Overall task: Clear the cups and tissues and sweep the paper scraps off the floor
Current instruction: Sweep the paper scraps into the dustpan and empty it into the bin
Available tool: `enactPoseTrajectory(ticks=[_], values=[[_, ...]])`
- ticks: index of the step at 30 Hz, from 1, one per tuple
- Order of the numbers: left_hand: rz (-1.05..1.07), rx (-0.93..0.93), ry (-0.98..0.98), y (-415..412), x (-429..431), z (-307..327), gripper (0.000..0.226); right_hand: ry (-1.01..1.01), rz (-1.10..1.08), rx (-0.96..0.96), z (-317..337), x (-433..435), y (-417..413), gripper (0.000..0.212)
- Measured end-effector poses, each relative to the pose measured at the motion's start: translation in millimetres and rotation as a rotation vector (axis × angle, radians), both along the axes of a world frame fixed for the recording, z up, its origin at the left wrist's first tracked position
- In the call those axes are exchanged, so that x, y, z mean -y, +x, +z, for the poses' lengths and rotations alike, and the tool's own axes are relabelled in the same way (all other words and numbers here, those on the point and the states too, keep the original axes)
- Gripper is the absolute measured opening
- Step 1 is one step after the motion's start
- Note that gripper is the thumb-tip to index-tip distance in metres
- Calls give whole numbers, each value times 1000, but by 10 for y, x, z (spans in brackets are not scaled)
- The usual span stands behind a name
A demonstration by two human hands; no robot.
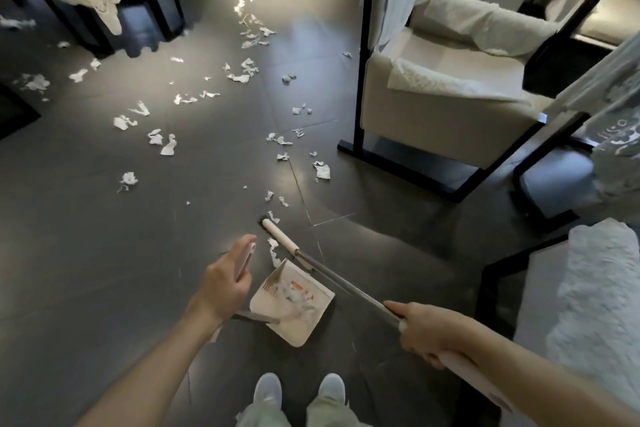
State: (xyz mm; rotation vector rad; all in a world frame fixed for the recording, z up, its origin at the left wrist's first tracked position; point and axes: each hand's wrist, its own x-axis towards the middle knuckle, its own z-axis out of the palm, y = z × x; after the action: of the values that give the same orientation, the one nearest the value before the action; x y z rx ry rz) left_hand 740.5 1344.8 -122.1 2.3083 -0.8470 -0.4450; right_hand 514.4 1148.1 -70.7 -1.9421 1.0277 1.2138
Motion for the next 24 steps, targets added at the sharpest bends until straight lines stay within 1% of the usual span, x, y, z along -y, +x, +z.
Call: enactPoseTrajectory(ticks=[5, 9, 13, 20, 24], values=[[78, 32, 22, 78, -417, 71, 59, -90, 49, 100, -186, 179, 491, 75], [184, 37, 45, 235, -719, 81, 60, -163, 81, 146, -431, 191, 1010, 61], [236, -18, 50, 512, -829, 28, 61, -199, 48, 158, -691, 185, 1545, 47], [218, -18, 59, 1065, -827, -145, 62, -267, 119, 136, -1150, 242, 2400, 46], [254, 29, 49, 1441, -739, -223, 60, -215, 123, 125, -1306, 132, 2634, 47]])
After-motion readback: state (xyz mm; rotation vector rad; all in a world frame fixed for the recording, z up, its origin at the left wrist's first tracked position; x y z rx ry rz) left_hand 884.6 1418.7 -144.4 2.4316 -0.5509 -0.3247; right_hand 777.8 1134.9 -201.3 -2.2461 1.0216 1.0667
